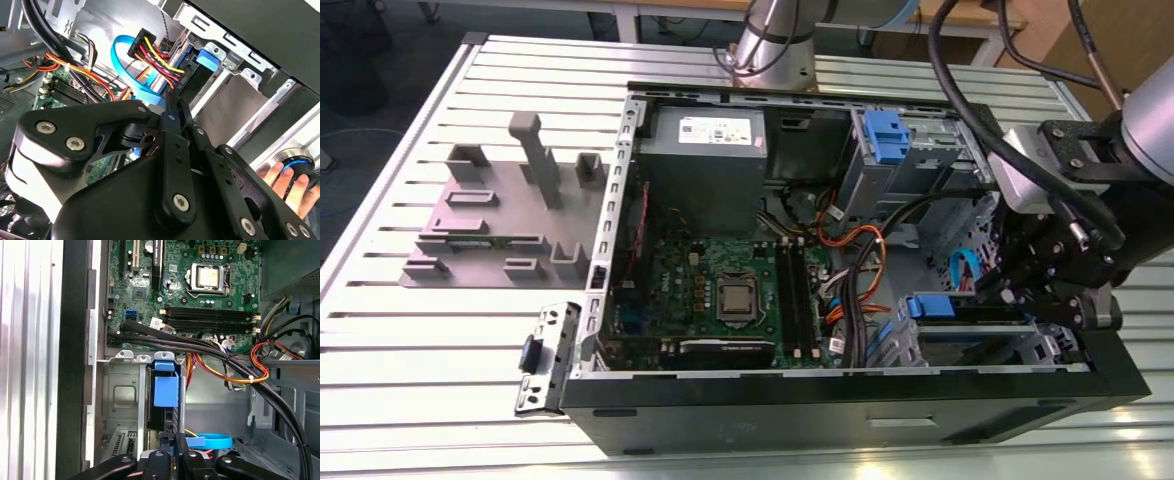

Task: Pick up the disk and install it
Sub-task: 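Insert the second disk wire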

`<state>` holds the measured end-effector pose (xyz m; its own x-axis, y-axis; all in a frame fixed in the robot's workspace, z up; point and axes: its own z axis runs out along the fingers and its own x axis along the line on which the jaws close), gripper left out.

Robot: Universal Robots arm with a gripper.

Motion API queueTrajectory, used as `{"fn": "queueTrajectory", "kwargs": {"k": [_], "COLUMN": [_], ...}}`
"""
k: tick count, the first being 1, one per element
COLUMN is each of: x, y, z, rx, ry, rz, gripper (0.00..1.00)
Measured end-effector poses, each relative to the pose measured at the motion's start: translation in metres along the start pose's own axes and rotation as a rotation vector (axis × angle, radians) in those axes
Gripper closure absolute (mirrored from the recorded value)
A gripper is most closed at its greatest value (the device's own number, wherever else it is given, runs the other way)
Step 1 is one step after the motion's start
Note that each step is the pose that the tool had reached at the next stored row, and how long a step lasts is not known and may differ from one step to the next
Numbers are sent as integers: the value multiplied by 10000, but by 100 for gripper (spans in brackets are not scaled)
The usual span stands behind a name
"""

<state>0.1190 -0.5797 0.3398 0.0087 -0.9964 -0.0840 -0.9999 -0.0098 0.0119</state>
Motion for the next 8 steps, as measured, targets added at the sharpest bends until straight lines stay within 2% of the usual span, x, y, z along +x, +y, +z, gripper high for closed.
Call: {"fn": "queueTrajectory", "kwargs": {"k": [8], "x": [16], "y": [7], "z": [56], "rx": [-1], "ry": [-30], "rz": [0], "gripper": [84]}}
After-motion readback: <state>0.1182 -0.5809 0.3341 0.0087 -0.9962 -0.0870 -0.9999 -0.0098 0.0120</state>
